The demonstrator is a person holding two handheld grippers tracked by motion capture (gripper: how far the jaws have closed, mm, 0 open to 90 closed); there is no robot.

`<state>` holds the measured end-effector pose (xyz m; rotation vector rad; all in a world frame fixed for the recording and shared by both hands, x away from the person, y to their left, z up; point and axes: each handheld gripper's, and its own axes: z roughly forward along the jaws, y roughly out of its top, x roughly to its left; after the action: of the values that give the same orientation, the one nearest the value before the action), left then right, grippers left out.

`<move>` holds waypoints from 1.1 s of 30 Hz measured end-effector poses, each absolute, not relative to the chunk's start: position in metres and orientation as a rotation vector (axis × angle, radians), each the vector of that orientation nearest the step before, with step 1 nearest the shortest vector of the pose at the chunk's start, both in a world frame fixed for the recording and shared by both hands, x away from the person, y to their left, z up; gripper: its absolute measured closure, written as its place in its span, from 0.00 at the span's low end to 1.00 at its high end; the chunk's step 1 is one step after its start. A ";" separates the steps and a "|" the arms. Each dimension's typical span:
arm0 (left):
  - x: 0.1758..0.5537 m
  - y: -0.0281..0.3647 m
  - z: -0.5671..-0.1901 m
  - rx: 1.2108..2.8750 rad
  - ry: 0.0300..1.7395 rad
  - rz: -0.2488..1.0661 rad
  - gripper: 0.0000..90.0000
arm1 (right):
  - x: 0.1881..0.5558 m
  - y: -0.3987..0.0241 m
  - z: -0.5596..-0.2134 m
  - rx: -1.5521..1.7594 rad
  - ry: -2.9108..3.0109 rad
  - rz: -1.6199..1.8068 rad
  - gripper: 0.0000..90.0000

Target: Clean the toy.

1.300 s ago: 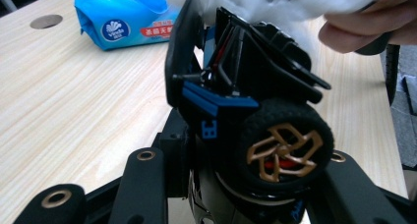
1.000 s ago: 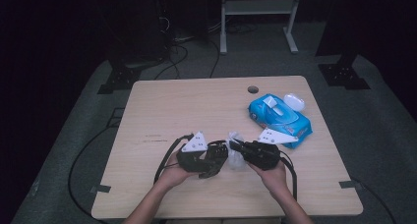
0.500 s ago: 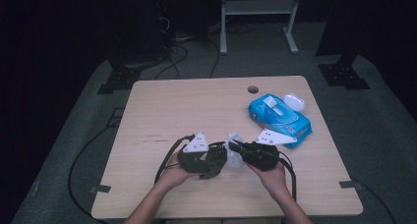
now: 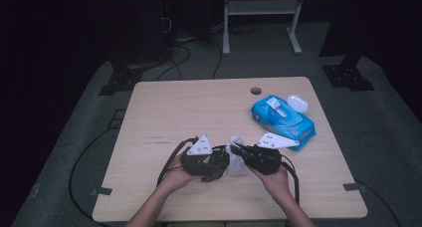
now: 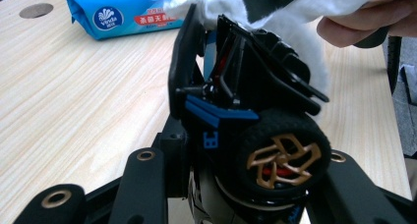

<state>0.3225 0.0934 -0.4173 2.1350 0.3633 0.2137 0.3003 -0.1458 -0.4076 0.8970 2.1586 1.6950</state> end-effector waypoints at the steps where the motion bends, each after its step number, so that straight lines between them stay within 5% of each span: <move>1: 0.323 0.092 -0.417 2.134 0.367 0.211 0.64 | 0.298 -0.143 -0.403 0.857 2.162 1.715 0.94; 33: 0.333 0.096 -0.420 2.241 0.430 0.198 0.63 | 0.309 -0.146 -0.424 0.936 2.221 1.635 0.94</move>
<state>0.3328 0.0955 -0.4199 2.2406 0.4303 0.1976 0.3088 -0.1457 -0.4241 0.9355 2.2213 1.6346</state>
